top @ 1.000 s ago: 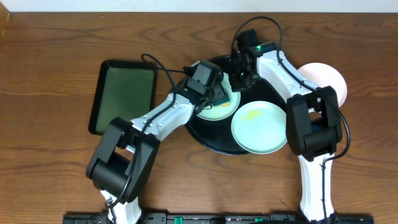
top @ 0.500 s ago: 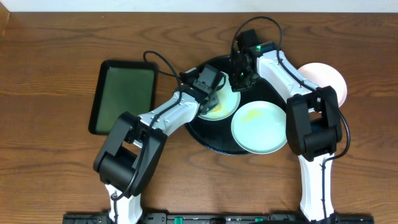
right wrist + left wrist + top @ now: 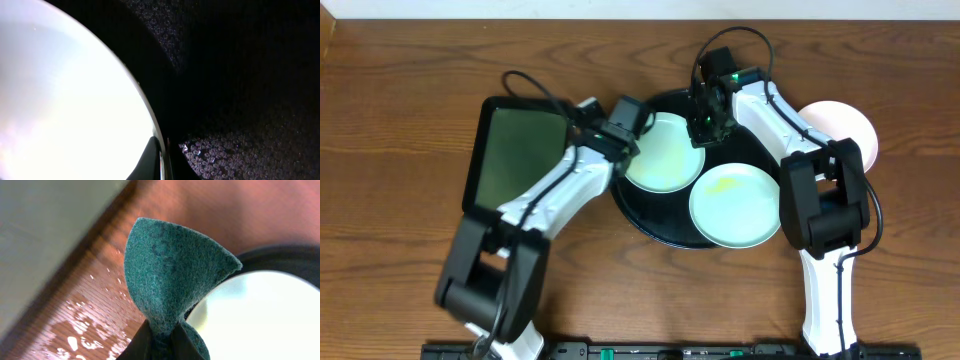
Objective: Clean dirty plates on tray and stack at the side
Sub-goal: 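Return the sponge with the left gripper to the water tray, then lift the green plate with the right gripper and stack it on the pink plate, then reach the right gripper to the remaining green plate and grip its rim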
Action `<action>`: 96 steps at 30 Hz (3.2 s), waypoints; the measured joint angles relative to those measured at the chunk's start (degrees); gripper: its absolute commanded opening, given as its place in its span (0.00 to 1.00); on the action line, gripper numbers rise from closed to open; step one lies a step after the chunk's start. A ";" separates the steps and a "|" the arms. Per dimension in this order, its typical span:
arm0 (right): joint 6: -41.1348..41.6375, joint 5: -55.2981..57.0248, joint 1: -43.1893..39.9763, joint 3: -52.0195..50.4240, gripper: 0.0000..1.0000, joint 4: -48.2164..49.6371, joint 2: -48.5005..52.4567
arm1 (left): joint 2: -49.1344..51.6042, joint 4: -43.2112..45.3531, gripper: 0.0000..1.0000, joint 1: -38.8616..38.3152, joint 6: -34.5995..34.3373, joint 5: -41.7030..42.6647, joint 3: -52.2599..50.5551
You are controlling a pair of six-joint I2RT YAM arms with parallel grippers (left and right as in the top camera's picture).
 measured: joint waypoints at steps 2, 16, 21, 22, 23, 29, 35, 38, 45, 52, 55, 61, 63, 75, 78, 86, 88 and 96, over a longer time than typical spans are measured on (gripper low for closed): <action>-0.07 0.33 0.17 -0.04 0.01 0.11 -0.24 | -2.23 -0.13 0.07 0.63 0.87 0.94 -0.11; -7.72 19.91 5.22 -1.46 0.01 0.90 -14.01 | -15.80 -7.17 0.08 18.16 14.58 19.21 -0.11; -10.91 32.61 9.94 -1.46 0.01 1.53 -18.91 | -15.98 -13.09 0.07 25.75 16.09 20.50 -0.28; -11.28 35.43 10.95 -1.46 0.01 1.92 -19.50 | -15.98 -13.55 0.08 26.80 16.50 20.68 -0.28; -11.54 38.56 11.93 -1.46 0.01 2.51 -19.98 | -15.98 -13.73 0.08 27.69 17.00 20.90 -0.28; -19.21 54.71 18.86 -1.46 0.01 6.34 -20.87 | -15.98 -15.10 0.07 31.17 21.46 21.20 -0.28; -31.58 60.89 25.11 -1.46 0.01 7.50 -20.87 | -15.98 -15.34 0.07 32.09 24.13 21.33 -0.28; -34.71 64.76 26.64 -1.46 0.01 9.97 -20.87 | -15.98 -15.34 0.08 32.13 24.70 21.33 -0.28; -41.22 72.22 27.74 -1.46 0.01 11.93 -20.87 | -15.98 -15.39 0.07 32.13 24.90 21.33 -0.28; -40.63 70.34 28.17 -1.46 0.01 10.47 -20.94 | -15.98 -15.50 0.07 32.13 25.05 21.33 -0.28; -38.36 59.06 26.58 -1.46 0.01 5.97 -21.00 | -15.98 -15.78 0.08 32.13 25.05 21.38 -0.28; -24.41 35.21 13.73 -1.55 0.01 4.48 -21.00 | -15.98 -16.74 0.08 32.13 25.07 21.35 -0.28; -19.91 27.67 6.51 -1.55 0.01 2.95 -21.00 | -15.98 -16.79 0.07 32.13 25.07 21.38 -0.28; -9.40 4.66 -29.77 -2.16 0.01 -6.12 -21.00 | -15.98 -16.79 0.07 32.13 25.07 21.35 -0.28; -6.86 3.32 -34.99 -4.74 0.01 -4.22 -21.00 | -15.98 -16.79 0.08 32.13 25.05 21.35 -0.28; -0.94 2.43 -43.69 -15.85 0.06 6.49 -21.00 | -15.98 -16.79 0.07 32.13 25.07 21.35 -0.28; -0.04 2.14 -44.17 -17.66 0.17 8.09 -21.00 | -15.98 -16.79 0.07 32.13 25.07 21.35 -0.28; 0.85 -1.60 -44.28 -18.36 0.63 9.53 -21.00 | -15.98 -16.79 0.08 32.13 25.07 21.35 -0.28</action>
